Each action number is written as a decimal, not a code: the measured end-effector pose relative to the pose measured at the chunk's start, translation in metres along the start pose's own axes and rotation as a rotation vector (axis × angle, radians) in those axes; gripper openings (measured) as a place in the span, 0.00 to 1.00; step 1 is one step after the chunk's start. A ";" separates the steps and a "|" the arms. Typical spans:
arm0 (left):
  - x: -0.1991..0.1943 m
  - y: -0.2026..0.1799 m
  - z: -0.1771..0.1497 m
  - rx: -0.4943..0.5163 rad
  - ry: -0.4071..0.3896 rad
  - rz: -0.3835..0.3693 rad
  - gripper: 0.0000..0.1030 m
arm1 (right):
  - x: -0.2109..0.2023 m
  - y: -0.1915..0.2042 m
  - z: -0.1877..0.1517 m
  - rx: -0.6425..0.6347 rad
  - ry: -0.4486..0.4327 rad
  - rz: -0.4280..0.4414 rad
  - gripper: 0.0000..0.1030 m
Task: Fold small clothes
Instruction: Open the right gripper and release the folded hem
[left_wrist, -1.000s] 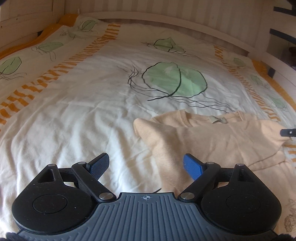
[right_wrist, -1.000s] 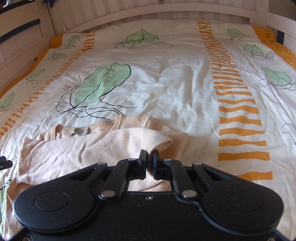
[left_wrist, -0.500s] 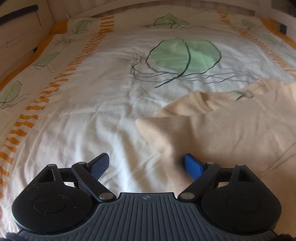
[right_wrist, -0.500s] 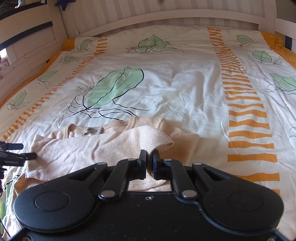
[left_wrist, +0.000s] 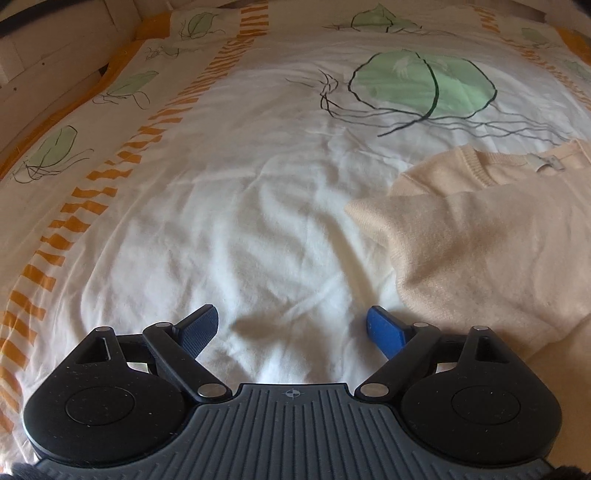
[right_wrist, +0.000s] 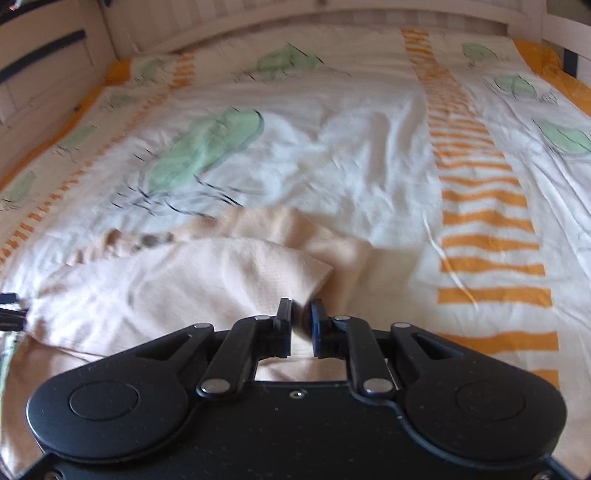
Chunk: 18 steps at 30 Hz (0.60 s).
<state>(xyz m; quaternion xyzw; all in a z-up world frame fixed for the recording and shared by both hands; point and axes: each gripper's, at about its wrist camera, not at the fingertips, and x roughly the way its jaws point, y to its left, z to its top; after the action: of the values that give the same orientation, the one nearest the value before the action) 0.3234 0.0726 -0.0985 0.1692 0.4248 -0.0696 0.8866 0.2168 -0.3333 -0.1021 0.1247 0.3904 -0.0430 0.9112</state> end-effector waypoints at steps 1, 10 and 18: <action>-0.006 0.001 0.002 -0.014 -0.020 -0.004 0.85 | 0.003 -0.002 -0.003 -0.005 0.008 -0.024 0.23; -0.054 -0.035 0.028 -0.022 -0.183 -0.095 0.86 | -0.028 0.012 -0.020 -0.108 -0.145 -0.097 0.72; -0.007 -0.056 0.002 0.090 -0.056 -0.025 0.88 | -0.013 0.023 -0.029 -0.123 -0.113 -0.117 0.75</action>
<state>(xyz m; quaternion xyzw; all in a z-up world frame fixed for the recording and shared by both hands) 0.3058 0.0198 -0.1054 0.2015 0.3983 -0.1043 0.8888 0.1913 -0.3037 -0.1077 0.0431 0.3471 -0.0789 0.9335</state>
